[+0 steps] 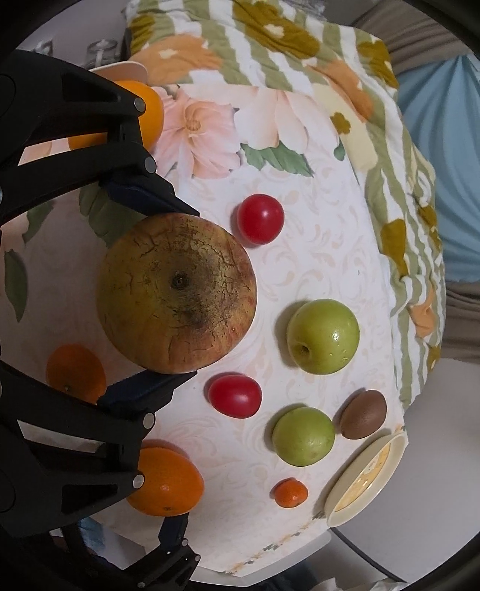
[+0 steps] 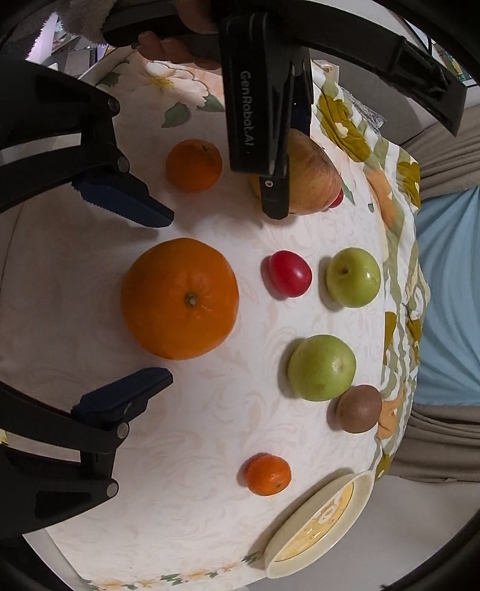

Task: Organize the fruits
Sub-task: 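Grasp the large yellow apple with the left tool while the right tool grasps an orange, then carry the apple to the cream plate and release it with the left tool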

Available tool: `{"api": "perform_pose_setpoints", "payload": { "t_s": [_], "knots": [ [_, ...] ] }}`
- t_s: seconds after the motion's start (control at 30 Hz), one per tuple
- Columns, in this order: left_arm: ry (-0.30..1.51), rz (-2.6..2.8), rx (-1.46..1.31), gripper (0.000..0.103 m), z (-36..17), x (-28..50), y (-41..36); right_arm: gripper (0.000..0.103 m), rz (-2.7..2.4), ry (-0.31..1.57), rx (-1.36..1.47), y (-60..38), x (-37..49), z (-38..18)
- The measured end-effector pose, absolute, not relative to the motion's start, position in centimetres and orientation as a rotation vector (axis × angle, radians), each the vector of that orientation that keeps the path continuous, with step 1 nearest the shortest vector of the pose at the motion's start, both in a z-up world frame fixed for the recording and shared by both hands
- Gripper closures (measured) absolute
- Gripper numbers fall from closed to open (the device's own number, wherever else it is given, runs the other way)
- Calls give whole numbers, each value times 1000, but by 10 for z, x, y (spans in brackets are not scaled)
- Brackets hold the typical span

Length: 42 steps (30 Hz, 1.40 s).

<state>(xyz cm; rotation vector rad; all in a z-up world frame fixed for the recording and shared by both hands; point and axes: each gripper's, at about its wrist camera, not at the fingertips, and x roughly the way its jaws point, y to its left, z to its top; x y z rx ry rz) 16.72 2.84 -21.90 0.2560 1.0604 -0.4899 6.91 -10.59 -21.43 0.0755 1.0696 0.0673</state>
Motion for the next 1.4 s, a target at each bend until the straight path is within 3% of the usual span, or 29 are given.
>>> {"api": "perform_pose_setpoints", "payload": {
  "t_s": [0.2, 0.33, 0.63, 0.93, 1.4],
  "knots": [
    [1051, -468, 287, 22, -218, 163, 32, 38, 72, 1075, 59, -105, 73, -216],
    [1052, -463, 285, 22, -218, 162, 36, 47, 82, 1071, 46, -104, 75, -215],
    [1030, -449, 280, 22, -206, 157, 40, 48, 93, 1051, 54, -107, 76, -204],
    [971, -435, 253, 22, -161, 152, 34, 48, 82, 963, 56, -123, 72, -161],
    [902, -381, 175, 22, -86, 155, -45, 48, 65, 832, 79, -222, 83, -94]
  ]
}}
